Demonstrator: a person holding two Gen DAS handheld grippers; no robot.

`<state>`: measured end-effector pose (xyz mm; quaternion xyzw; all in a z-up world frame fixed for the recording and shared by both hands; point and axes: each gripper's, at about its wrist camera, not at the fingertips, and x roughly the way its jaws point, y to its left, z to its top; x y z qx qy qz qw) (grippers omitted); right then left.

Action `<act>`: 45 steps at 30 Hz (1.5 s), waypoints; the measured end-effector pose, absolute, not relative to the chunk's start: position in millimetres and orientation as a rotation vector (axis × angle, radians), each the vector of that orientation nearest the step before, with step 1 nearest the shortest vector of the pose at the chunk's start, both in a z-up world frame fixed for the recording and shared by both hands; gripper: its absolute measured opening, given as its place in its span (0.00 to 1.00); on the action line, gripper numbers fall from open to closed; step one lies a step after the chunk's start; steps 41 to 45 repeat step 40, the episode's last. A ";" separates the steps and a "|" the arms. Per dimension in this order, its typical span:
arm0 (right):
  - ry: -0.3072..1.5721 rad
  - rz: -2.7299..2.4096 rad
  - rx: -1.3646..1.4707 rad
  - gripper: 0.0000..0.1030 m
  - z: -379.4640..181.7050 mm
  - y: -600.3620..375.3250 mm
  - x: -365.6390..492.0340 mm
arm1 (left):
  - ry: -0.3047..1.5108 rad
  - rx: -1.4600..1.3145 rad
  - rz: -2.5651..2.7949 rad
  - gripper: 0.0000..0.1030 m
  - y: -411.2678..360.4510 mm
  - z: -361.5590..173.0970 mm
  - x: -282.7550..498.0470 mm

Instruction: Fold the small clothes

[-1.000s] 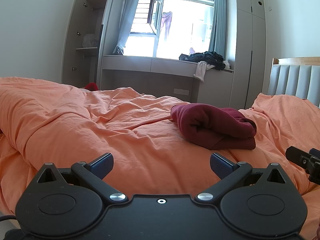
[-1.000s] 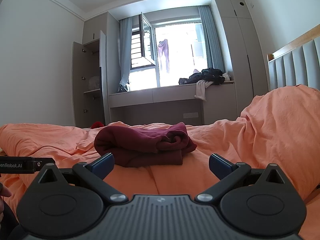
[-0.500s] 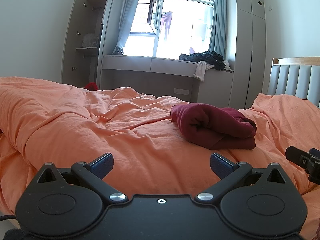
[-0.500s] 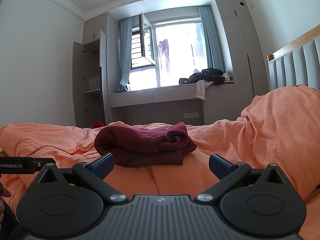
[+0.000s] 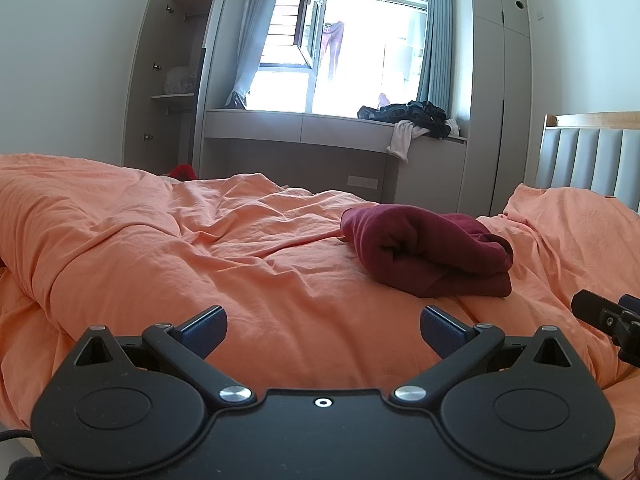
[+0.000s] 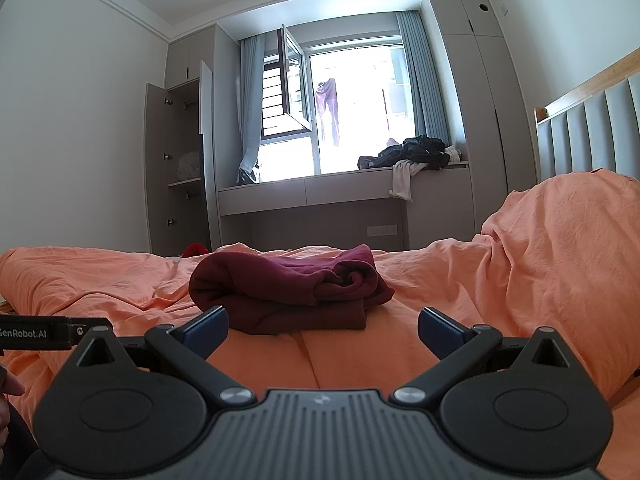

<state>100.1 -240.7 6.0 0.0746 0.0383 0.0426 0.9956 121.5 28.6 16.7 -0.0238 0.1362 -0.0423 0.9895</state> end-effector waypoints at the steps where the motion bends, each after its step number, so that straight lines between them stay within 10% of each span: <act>1: 0.077 0.085 0.149 1.00 5.9 -240.5 100.0 | 0.274 -0.047 -0.084 1.00 28.2 16.5 121.3; 45: 0.085 0.090 0.153 1.00 2.3 -240.8 102.5 | 0.318 0.014 -0.057 1.00 16.8 11.6 125.5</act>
